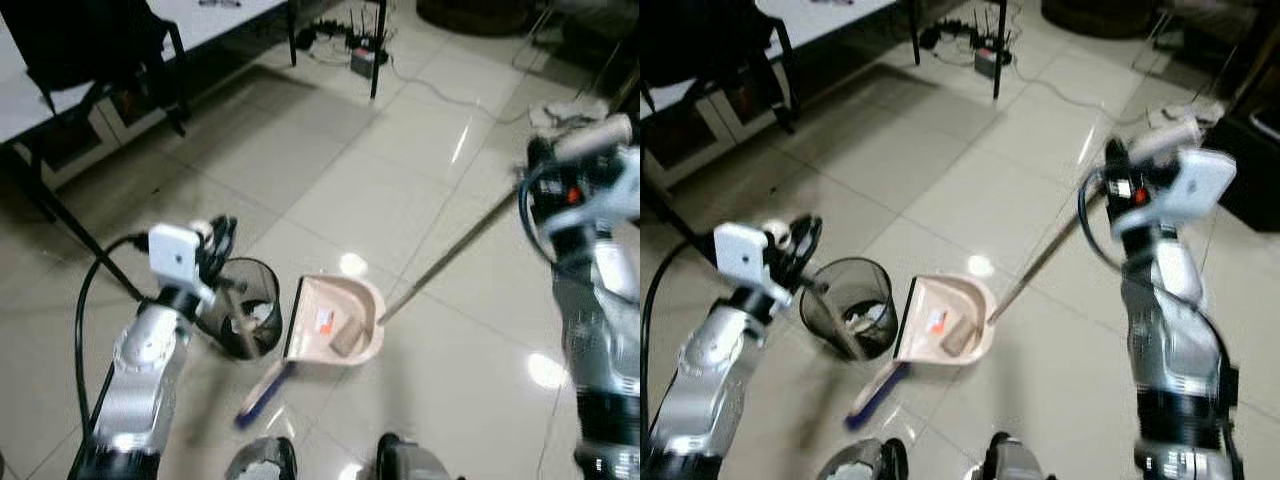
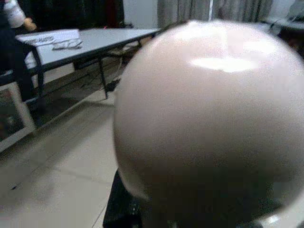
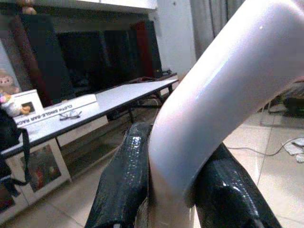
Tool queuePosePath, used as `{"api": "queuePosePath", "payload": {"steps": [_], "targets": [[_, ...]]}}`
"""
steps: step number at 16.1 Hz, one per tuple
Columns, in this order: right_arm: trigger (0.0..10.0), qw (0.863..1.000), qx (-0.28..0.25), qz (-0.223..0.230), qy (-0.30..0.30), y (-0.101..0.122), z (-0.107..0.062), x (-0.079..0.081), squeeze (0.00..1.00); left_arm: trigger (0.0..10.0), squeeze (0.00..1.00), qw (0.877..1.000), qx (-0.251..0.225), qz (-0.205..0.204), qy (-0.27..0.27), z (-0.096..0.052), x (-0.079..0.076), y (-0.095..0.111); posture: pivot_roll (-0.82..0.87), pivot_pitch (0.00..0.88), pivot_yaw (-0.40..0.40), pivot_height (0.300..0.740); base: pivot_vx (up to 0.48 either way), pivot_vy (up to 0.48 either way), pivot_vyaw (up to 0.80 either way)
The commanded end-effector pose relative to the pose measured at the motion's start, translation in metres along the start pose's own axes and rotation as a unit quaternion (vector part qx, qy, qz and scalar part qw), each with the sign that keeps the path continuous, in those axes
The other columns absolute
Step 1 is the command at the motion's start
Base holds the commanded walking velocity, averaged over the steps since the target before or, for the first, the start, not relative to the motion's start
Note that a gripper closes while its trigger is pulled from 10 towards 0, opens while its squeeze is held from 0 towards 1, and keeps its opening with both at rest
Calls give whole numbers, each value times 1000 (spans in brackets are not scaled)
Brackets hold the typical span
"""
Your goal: Sweep floor
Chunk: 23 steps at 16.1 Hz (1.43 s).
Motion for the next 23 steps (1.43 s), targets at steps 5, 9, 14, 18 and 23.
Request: {"api": "queuePosePath", "payload": {"steps": [5, 9, 14, 18, 23], "targets": [[10000, 999, -29, -2, 19, 54, 25, 12, 0, 10000, 0, 998, 34, 42, 42, -29, 7, -2, 21, 46, 19, 740, 0, 0, 0], [10000, 999, -24, 28, 13, 50, 30, 31, 0, 10000, 0, 995, 18, 54, 78, -32, 10, 5, 29, 32, 14, 740, 129, 0, 544], [10000, 999, -19, 40, -11, 46, 32, 31, 0, 10000, 0, 995, 18, 60, 82, -27, 11, 8, 31, 15, 15, 740, 274, 0, 800], [10000, 998, -24, 34, -40, 48, 31, 20, 0, 10000, 0, 995, 18, 57, 78, -25, 10, 9, 30, 10, 17, 740, 288, 0, 400], [10000, 998, -25, 37, -51, 48, 31, 15, 0, 10000, 0, 995, 23, 56, 76, -23, 10, 7, 27, 14, 20, 740, 292, 0, 0]]}}
Point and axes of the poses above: a point about 5 cm out from each wrist's last joint towards the gripper, its own z axis pointing out of the wrist towards the gripper, its own y axis along the axis of the wrist's last joint, x = y × z, the point moved 4 cm from there along z, pointing out of the wrist towards the gripper, and after that the axes turned 6 degrees about -z, right-handed, at the moved point
